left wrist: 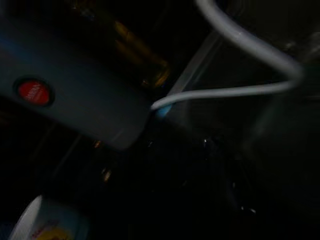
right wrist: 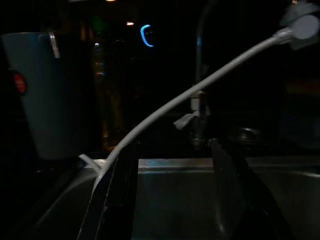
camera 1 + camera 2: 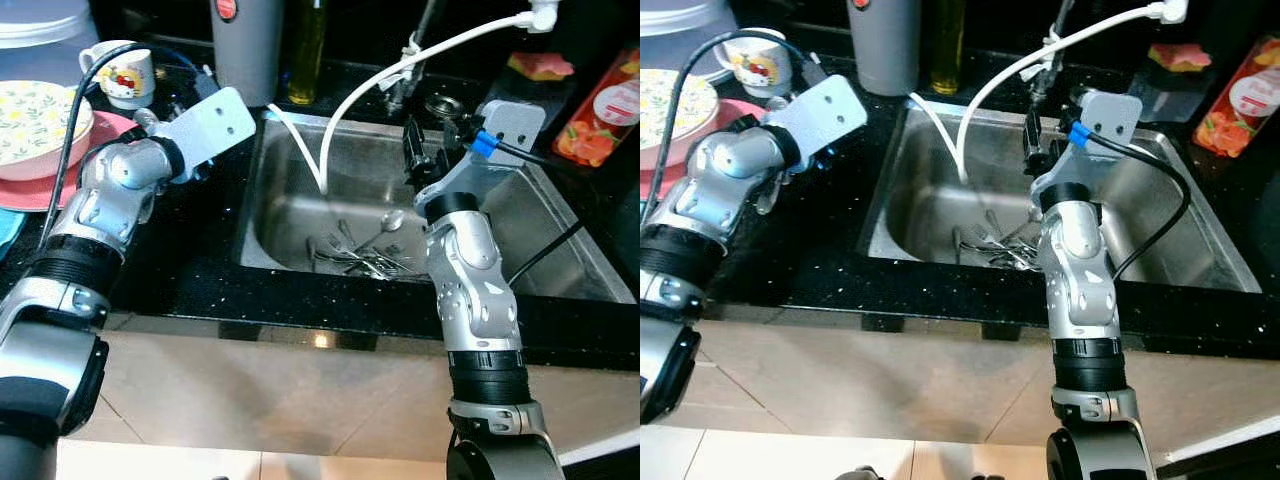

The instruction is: Kitchen organization

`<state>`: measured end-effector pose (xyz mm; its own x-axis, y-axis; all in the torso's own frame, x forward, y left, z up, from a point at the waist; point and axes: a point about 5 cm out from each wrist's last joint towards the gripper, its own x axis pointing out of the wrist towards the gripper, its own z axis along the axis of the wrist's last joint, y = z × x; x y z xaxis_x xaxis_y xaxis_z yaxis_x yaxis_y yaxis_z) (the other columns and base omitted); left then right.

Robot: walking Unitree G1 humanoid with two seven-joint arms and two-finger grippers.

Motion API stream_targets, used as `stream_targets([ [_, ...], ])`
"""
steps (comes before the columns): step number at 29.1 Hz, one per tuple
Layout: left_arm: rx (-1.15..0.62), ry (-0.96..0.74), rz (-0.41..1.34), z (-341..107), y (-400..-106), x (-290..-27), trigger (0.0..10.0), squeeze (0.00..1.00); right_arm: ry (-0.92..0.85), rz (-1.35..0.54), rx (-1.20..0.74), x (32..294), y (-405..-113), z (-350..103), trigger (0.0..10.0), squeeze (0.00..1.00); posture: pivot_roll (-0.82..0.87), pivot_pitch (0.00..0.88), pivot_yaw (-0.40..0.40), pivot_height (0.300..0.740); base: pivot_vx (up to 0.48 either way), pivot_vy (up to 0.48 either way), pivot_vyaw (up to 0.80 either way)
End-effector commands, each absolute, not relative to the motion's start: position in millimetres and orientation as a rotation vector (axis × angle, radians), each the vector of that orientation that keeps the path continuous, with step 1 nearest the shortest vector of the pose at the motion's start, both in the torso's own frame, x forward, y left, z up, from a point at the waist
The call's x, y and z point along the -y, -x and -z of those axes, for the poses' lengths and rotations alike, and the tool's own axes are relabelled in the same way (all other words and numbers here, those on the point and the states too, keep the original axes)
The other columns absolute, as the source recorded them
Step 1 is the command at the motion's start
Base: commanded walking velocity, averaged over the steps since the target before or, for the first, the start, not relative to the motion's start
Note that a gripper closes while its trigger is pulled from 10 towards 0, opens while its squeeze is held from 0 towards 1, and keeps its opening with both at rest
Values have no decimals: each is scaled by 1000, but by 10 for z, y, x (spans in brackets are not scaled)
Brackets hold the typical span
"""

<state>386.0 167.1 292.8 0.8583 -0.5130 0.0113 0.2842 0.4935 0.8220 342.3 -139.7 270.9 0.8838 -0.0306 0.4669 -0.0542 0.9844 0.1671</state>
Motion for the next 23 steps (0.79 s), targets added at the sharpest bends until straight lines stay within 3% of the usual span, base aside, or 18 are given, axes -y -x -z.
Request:
stream_targets([
  [1, 282, -882, 578, -2875, -3773, -1490, 10000, 0, -185, -5, 475, 1414, -3413, -2679, 10000, 0, 273, 95, -82, 740, 0, 0, 0],
  [3, 285, -693, 648, -2742, -3641, -1239, 10000, 0, -189, -17, 464, 1370, -3417, -2651, 10000, 0, 273, 97, -81, 740, 0, 0, 0],
  [8, 279, -588, 585, -2607, -3589, -1185, 10000, 0, -195, -28, 465, 1315, -3413, -2663, 10000, 0, 264, 97, -78, 740, 0, 0, 0],
  [12, 265, -452, 434, -2516, -3548, -1338, 10000, 0, -191, -24, 463, 1344, -3408, -2652, 10000, 0, 272, 101, -74, 740, 0, 0, 0],
  [23, 243, -303, 174, -2207, -3322, -1685, 10000, 0, -194, -16, 459, 1344, -3400, -2629, 10000, 0, 276, 102, -70, 740, 0, 0, 0],
])
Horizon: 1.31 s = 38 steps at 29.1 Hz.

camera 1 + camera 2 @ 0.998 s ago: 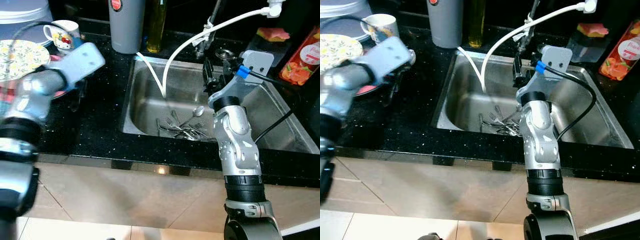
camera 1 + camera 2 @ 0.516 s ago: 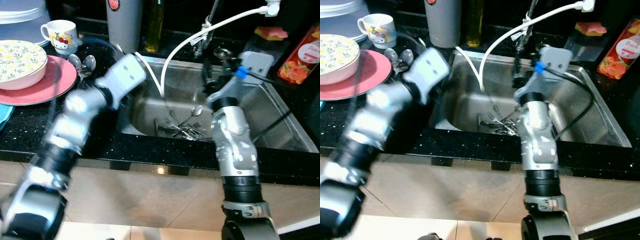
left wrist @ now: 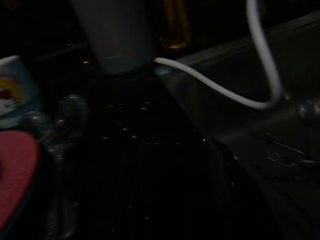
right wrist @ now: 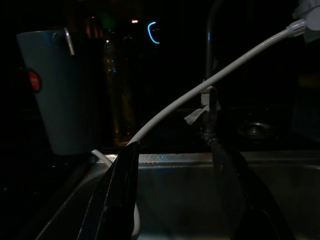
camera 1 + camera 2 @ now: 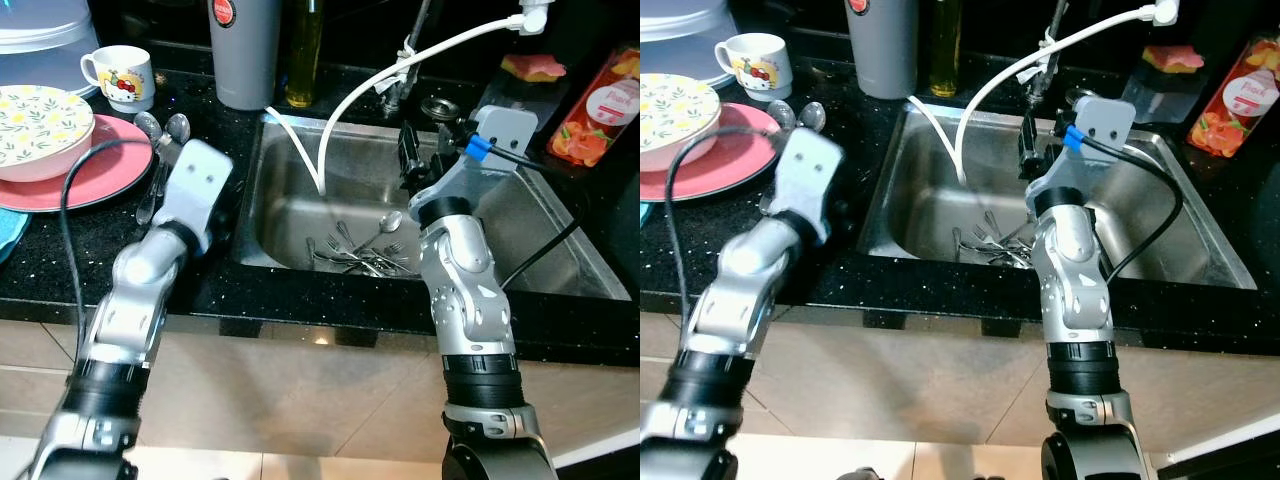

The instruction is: Kitchen organization

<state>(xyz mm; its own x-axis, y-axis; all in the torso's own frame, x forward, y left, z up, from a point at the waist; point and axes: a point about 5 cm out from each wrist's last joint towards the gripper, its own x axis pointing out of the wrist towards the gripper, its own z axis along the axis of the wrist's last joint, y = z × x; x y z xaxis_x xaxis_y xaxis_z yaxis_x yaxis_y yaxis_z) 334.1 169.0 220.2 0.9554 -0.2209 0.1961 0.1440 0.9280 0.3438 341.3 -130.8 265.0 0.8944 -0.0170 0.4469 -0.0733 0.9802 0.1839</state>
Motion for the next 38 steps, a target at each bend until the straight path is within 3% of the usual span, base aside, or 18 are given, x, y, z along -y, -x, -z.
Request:
stream_targets([
  [1, 253, -294, 121, -2152, -3286, -1737, 10000, 0, -194, -18, 457, 1341, -3403, -2627, 10000, 0, 276, 102, -70, 740, 0, 0, 0],
  [12, 272, -310, 42, -1970, -3185, -1809, 10000, 0, -190, -21, 458, 1350, -3409, -2631, 10000, 0, 269, 90, -76, 740, 0, 0, 0],
  [23, 493, -213, 88, -2780, -3334, -1634, 10000, 0, -188, -30, 467, 1338, -3413, -2656, 10000, 0, 275, 75, -84, 740, 0, 0, 0],
  [32, 450, -331, 61, -2759, -3393, -1728, 10000, 0, -190, -33, 470, 1321, -3416, -2669, 10000, 0, 273, 76, -84, 740, 0, 0, 0],
  [38, 472, -415, 70, -3174, -3468, -1741, 10000, 0, -188, -24, 469, 1365, -3422, -2664, 10000, 0, 306, 88, -79, 740, 0, 0, 0],
])
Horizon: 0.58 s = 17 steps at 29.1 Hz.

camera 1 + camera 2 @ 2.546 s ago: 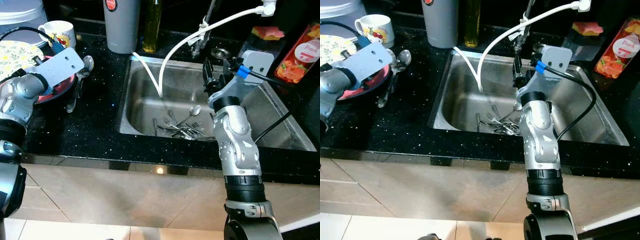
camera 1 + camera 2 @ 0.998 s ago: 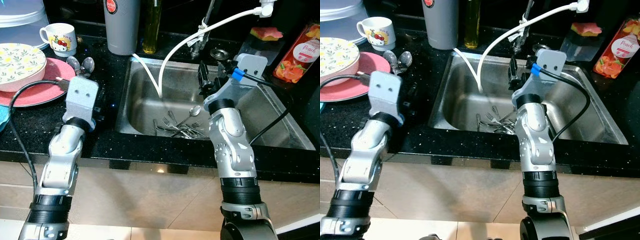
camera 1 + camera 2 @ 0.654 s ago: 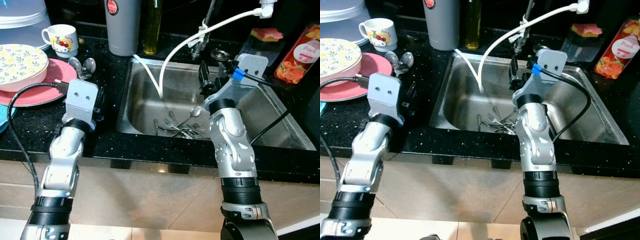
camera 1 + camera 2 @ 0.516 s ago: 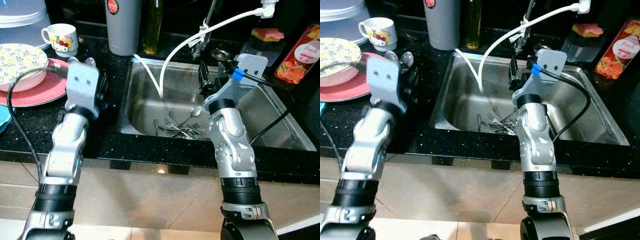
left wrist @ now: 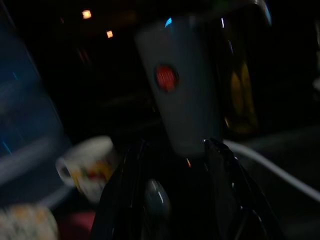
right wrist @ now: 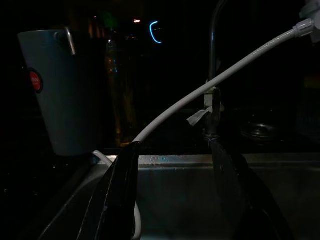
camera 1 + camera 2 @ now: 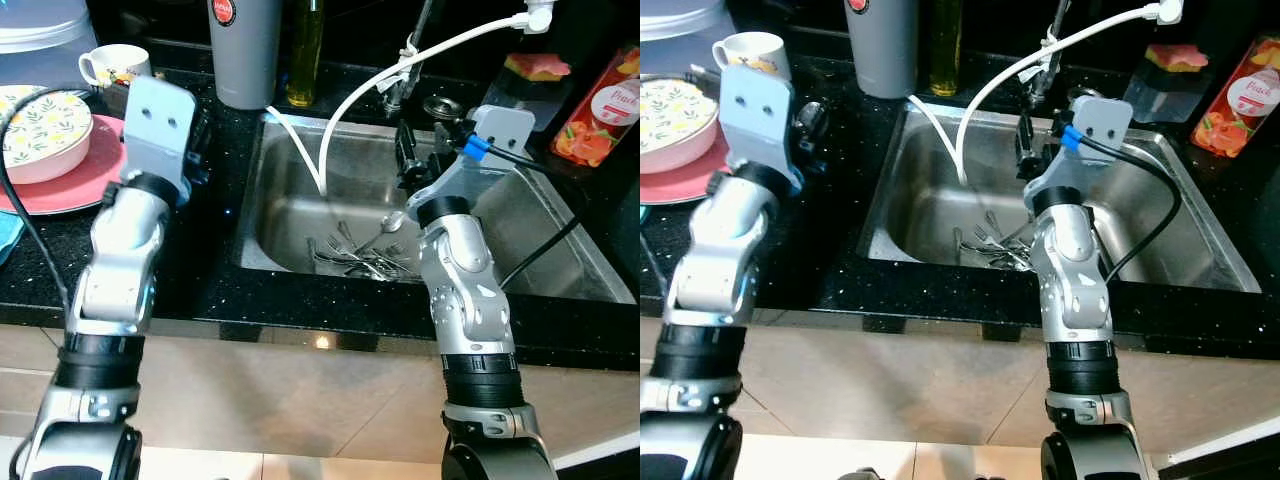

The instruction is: Kitchen organization

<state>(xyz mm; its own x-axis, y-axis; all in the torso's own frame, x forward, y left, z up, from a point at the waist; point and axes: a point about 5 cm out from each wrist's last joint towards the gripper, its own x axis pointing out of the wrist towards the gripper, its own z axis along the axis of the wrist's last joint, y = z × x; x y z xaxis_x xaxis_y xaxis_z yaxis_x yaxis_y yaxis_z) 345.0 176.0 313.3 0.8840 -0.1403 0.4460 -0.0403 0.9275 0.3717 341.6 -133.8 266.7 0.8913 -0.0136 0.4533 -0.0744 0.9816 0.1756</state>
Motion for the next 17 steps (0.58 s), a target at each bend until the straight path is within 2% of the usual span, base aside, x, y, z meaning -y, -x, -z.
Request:
stream_targets([
  [1, 438, -440, 74, -3237, -3506, -1784, 10000, 0, -189, -22, 468, 1367, -3424, -2658, 10000, 0, 313, 88, -77, 740, 0, 0, 0],
  [7, 290, -665, 87, -3192, -3601, -2130, 10000, 0, -197, -20, 466, 1351, -3424, -2642, 10000, 0, 318, 89, -76, 740, 0, 0, 0],
  [9, 273, -721, 61, -3181, -3600, -2251, 10000, 0, -197, -20, 465, 1353, -3424, -2642, 10000, 0, 316, 96, -77, 740, 0, 0, 0],
  [10, 248, -769, 8, -3158, -3588, -2402, 10000, 0, -196, -21, 464, 1360, -3422, -2642, 10000, 0, 317, 99, -82, 740, 0, 0, 0],
  [17, 151, -865, -42, -3040, -3535, -2649, 10000, 0, -189, -29, 464, 1366, -3435, -2661, 10000, 0, 306, 106, -102, 740, 0, 0, 0],
])
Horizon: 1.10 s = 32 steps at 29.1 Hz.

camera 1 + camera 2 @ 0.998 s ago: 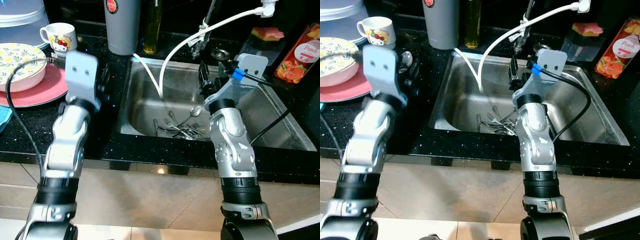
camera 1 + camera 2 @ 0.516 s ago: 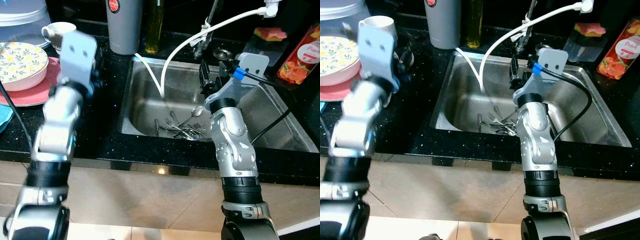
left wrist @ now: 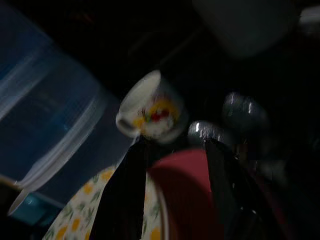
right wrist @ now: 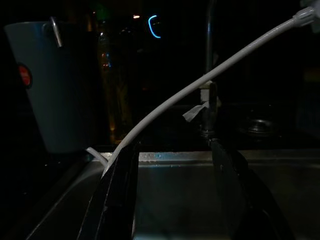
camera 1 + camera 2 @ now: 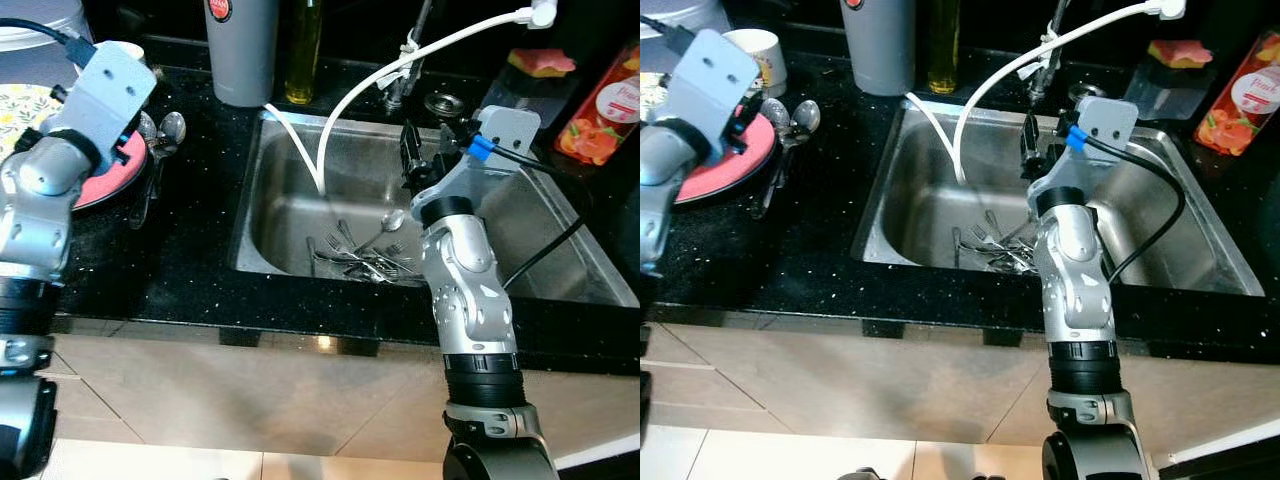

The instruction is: Kitchen organization

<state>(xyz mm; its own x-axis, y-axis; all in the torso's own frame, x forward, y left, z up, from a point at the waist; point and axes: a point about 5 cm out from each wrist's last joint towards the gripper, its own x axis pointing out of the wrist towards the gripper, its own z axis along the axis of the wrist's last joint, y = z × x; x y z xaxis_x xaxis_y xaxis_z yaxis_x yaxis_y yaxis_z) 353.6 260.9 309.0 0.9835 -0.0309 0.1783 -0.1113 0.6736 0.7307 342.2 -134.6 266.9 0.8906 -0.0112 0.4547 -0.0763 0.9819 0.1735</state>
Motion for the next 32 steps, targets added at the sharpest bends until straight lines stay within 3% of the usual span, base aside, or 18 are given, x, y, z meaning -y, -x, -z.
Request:
stream_targets([
  [1, 143, -867, -49, -3036, -3526, -2685, 10000, 0, -187, -32, 465, 1364, -3439, -2670, 10000, 0, 302, 104, -105, 740, 0, 0, 0],
  [18, -114, -1015, -74, -2779, -3540, -3064, 10000, 0, -181, -42, 476, 1339, -3435, -2710, 10000, 0, 300, 101, -103, 740, 0, 0, 0],
  [32, -222, -829, 17, -2691, -3609, -3153, 10000, 0, -187, -40, 476, 1327, -3445, -2703, 10000, 0, 306, 94, -98, 740, 0, 0, 0],
])
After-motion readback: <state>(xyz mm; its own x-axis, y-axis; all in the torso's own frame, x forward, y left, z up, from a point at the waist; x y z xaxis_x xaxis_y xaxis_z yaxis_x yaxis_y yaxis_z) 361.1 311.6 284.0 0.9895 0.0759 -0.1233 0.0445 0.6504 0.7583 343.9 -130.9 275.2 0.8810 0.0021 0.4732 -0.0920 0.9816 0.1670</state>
